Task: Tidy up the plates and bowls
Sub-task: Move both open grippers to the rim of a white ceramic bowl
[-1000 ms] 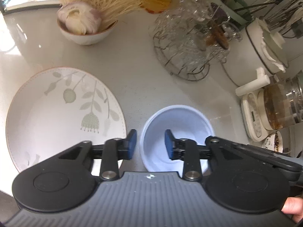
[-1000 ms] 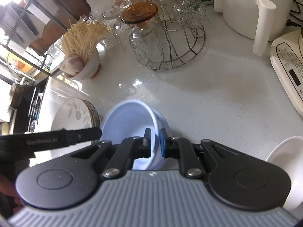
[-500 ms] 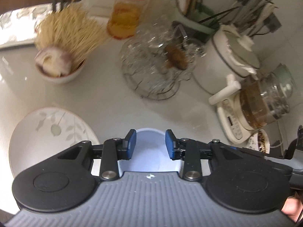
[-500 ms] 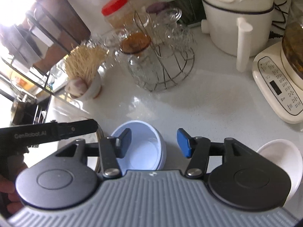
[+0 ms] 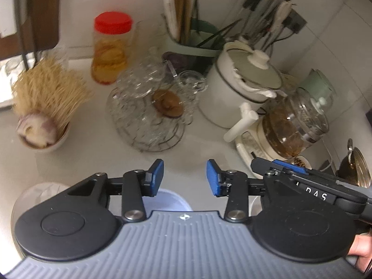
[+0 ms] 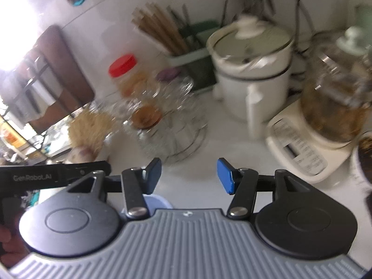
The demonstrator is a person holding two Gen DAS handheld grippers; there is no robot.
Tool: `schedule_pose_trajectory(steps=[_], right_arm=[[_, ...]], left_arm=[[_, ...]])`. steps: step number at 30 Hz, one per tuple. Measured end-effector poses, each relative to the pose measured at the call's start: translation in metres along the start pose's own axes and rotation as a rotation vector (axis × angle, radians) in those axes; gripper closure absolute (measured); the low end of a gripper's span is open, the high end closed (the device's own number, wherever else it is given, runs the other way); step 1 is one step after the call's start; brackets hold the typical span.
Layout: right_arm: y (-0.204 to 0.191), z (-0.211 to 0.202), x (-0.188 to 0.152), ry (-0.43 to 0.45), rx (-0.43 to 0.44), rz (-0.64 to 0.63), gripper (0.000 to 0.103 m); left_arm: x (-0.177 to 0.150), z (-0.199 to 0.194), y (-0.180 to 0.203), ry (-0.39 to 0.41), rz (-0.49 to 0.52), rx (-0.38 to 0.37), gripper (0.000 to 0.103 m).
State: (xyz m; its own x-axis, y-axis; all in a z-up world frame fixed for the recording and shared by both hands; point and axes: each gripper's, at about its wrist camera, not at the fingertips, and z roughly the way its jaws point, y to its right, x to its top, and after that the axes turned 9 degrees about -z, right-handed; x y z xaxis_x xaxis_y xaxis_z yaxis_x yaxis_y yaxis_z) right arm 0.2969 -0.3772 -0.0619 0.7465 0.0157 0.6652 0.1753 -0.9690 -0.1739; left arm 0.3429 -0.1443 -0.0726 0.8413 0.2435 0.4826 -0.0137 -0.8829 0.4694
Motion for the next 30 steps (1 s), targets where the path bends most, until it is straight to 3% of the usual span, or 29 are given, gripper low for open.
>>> schedule_pose_trajectory(steps=[4,17,22,23,25,30], right_arm=[[0.01,-0.013,-0.001,0.043,-0.052,0.022,0.039],[0.045,-0.037,-0.023,0.058,-0.143,0.124,0.039],[0.06,-0.043,-0.03,0.063,-0.186,0.152,0.038],[0.063,-0.045,-0.031,0.069,-0.193,0.162,0.034],[0.07,-0.05,-0.033,0.091,-0.199,0.185,0.0],[0.088,-0.057,-0.04,0.095,-0.223,0.244,0.0]], left_arm=[[0.002,0.003,0.014,-0.006,0.052,-0.032,0.053],[-0.009,0.03,0.057,-0.086,0.161,-0.095,0.051],[-0.014,0.041,0.077,-0.118,0.196,-0.118,0.045],[-0.015,0.043,0.08,-0.125,0.202,-0.119,0.044],[-0.017,0.048,0.087,-0.137,0.215,-0.119,0.041],[-0.019,0.06,0.1,-0.161,0.252,-0.118,0.041]])
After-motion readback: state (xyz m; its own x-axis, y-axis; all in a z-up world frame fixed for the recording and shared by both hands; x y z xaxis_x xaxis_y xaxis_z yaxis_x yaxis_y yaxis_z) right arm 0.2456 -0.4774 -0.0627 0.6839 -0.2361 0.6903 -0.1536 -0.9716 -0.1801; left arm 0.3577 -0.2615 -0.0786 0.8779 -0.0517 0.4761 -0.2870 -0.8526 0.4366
